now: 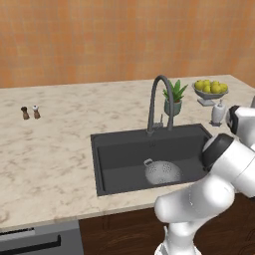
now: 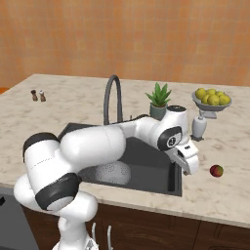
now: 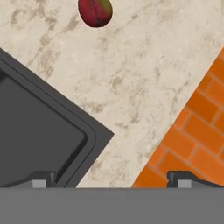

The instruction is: Put the colander in the sink, put the mango in the colander, and turn on the sink faucet and pour water over the colander.

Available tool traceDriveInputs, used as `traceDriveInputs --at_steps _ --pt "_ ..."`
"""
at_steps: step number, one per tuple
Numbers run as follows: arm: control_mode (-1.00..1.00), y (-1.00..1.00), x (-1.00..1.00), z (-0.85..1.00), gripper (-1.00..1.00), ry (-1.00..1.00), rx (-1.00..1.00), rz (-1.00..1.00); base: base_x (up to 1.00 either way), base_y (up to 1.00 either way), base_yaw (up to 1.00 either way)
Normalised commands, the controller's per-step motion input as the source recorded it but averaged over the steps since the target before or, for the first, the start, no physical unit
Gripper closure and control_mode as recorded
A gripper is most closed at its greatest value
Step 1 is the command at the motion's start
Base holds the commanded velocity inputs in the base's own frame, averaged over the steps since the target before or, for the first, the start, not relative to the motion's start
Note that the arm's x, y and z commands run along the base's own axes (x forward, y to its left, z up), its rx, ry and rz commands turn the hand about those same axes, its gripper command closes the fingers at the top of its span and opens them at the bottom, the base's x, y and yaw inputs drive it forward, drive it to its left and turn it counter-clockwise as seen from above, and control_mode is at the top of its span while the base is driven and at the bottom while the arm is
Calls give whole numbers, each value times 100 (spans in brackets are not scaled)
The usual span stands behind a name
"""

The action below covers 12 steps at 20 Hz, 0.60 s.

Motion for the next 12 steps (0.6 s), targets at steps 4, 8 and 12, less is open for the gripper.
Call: traceDriveInputs --at_steps 4,8,12 --pt "-100 -24 8 1 -100 2 0 0 0 0 0" --pt "-100 -26 9 -5 -100 0 0 0 0 0 0" --pt "-100 -24 11 -6 -100 0 0 0 0 0 0"
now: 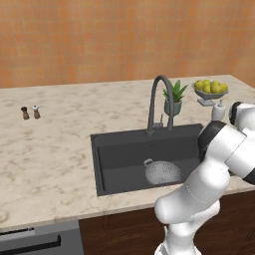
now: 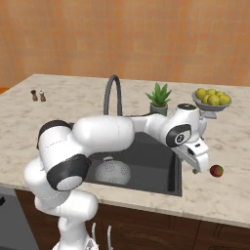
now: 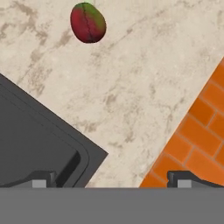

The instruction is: Put the colander in the sink, put the mango in the colander, and turn on the sink faucet and pour water over the colander.

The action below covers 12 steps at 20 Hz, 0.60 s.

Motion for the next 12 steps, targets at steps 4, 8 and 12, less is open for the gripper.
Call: traceDriveInputs --at_steps 4,8,12 --pt "-100 -21 6 -4 -100 0 0 0 0 0 0" --pt "-100 -21 5 -6 -100 0 0 0 0 0 0" --pt "-100 -16 6 -14 -100 0 0 0 0 0 0"
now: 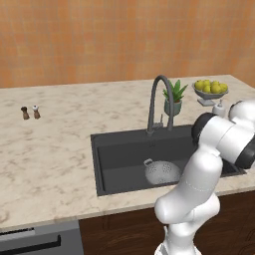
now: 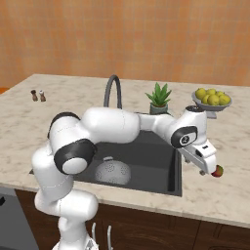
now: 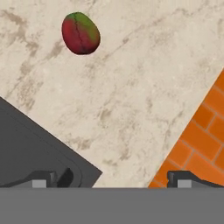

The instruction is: Put the colander in the sink, put the mango in the colander, and turn on the sink faucet and pour water over the colander.

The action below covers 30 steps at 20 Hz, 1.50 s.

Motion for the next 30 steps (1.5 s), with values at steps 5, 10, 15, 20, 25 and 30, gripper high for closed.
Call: traceDriveInputs --at_steps 5,10,15,20,25,30 --pt "-100 -17 10 -14 -100 0 0 0 0 0 0" --pt "-100 -17 10 -10 -100 0 0 0 0 0 0" --pt "-100 -12 17 -3 -100 0 0 0 0 0 0" --pt "-100 -18 20 -3 -100 0 0 0 0 0 0" --pt "-100 -17 17 -16 -100 0 0 0 0 0 0" --pt "-100 -5 24 -25 -100 0 0 0 0 0 0"
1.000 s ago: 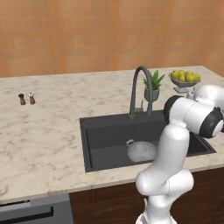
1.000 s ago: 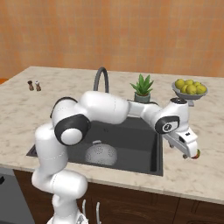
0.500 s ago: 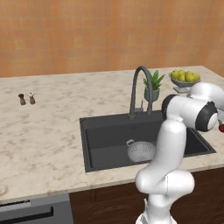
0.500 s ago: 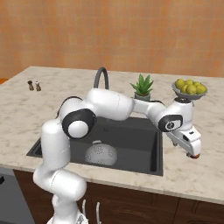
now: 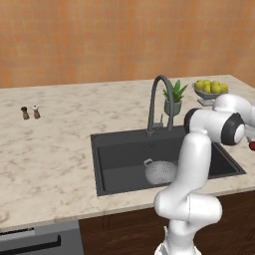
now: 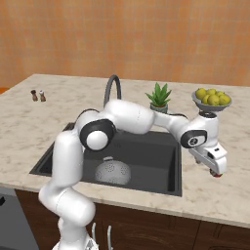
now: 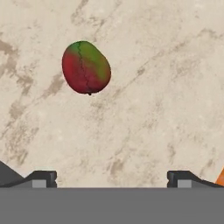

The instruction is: Put the colander in the sink, put the mango in the colander, and turn on the sink faucet and pour water over the colander.

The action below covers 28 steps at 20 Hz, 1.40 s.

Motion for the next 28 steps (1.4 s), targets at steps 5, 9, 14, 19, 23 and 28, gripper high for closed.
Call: traceDriveInputs --at_steps 5,9,14,19,23,28 --pt "-100 -11 25 -37 -100 0 0 0 0 0 0" --pt "-100 -29 11 -29 -100 0 0 0 0 0 0" --pt "-100 -18 13 -4 -100 0 0 0 0 0 0" --pt "-100 -12 21 -11 -100 0 0 0 0 0 0" --pt "-100 -16 23 -13 -100 0 0 0 0 0 0" --pt "-100 -16 27 -17 -100 0 0 0 0 0 0"
